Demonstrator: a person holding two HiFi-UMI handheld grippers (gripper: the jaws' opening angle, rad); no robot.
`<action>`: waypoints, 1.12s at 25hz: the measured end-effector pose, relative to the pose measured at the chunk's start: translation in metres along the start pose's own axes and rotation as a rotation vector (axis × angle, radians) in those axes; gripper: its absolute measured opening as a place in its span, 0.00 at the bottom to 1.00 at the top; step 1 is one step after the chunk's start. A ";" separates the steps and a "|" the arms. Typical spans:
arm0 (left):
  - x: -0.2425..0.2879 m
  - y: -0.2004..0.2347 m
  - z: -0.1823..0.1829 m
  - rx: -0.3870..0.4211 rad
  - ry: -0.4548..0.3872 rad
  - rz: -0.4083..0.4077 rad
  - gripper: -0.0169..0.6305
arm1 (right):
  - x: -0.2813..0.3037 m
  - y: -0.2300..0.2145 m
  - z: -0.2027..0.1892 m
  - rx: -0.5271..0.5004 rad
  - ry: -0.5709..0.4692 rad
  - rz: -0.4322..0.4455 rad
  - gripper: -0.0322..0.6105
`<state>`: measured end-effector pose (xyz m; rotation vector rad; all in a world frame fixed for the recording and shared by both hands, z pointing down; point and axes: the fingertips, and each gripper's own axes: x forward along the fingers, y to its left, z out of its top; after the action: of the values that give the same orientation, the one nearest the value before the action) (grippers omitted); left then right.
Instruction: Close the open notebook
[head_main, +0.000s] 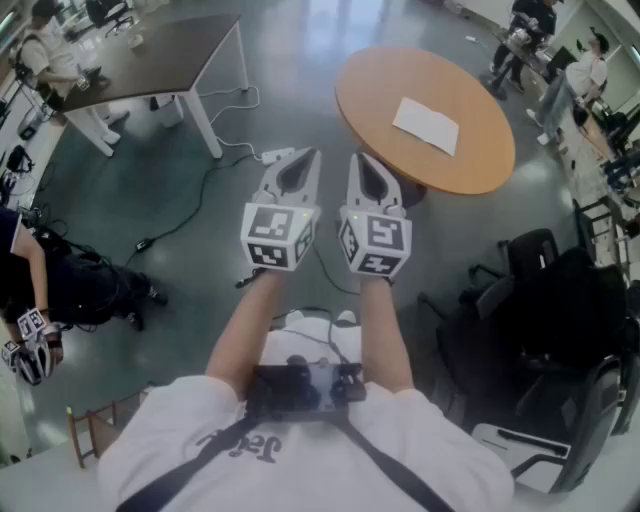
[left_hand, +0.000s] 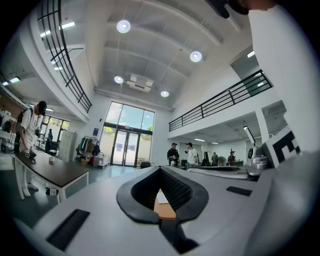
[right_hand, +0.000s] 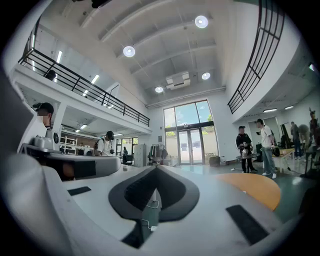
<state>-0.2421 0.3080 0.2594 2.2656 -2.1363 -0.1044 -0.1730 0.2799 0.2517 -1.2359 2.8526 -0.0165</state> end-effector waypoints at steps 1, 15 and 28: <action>-0.003 0.003 0.002 -0.008 -0.002 0.002 0.05 | 0.000 0.004 0.000 -0.003 -0.002 0.006 0.08; -0.022 0.032 0.019 0.038 -0.032 0.130 0.05 | 0.002 0.018 0.011 0.017 0.003 -0.006 0.08; -0.006 0.027 0.021 0.031 -0.065 0.217 0.05 | 0.018 0.000 0.024 -0.109 -0.087 0.045 0.08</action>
<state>-0.2706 0.3129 0.2408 2.0555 -2.4167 -0.1428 -0.1839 0.2668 0.2277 -1.1584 2.8388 0.1914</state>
